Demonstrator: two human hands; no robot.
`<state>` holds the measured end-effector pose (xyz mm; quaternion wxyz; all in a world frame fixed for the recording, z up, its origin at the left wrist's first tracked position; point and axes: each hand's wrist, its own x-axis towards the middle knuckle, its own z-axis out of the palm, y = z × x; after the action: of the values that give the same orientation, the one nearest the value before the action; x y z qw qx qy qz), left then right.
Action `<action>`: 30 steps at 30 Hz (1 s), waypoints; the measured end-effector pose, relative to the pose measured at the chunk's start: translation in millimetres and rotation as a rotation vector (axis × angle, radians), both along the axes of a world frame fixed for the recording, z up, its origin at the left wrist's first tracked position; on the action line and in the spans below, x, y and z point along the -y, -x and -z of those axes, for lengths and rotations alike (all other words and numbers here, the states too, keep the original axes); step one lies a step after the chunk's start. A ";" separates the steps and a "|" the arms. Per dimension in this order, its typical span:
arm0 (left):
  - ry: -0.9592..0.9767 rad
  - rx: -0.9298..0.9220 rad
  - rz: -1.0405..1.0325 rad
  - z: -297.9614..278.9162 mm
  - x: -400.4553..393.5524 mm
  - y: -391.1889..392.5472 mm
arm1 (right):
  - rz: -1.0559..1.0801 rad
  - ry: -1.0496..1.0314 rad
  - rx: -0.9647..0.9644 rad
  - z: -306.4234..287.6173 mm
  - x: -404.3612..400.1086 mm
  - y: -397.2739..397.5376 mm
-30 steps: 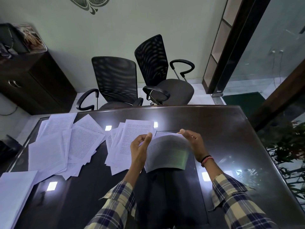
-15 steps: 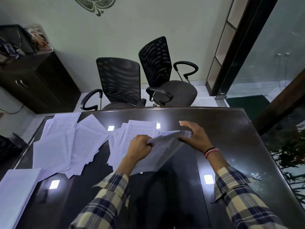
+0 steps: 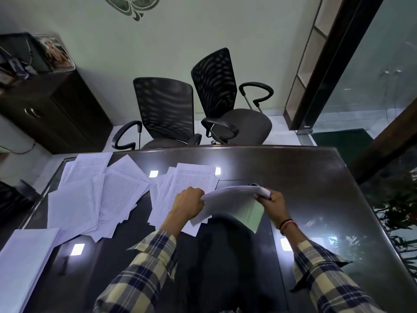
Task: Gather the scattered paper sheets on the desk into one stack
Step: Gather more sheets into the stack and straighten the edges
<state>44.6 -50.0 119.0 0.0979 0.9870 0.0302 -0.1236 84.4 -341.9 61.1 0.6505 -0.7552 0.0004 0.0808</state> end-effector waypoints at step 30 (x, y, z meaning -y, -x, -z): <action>0.123 -0.005 0.023 21.3 36.3 7.2 | 0.001 0.007 -0.085 -12.0 6.0 6.0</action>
<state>37.4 -86.3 97.7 0.1569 0.9791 0.0115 -0.1290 78.4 -347.9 73.1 0.6471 -0.7535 0.0286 0.1123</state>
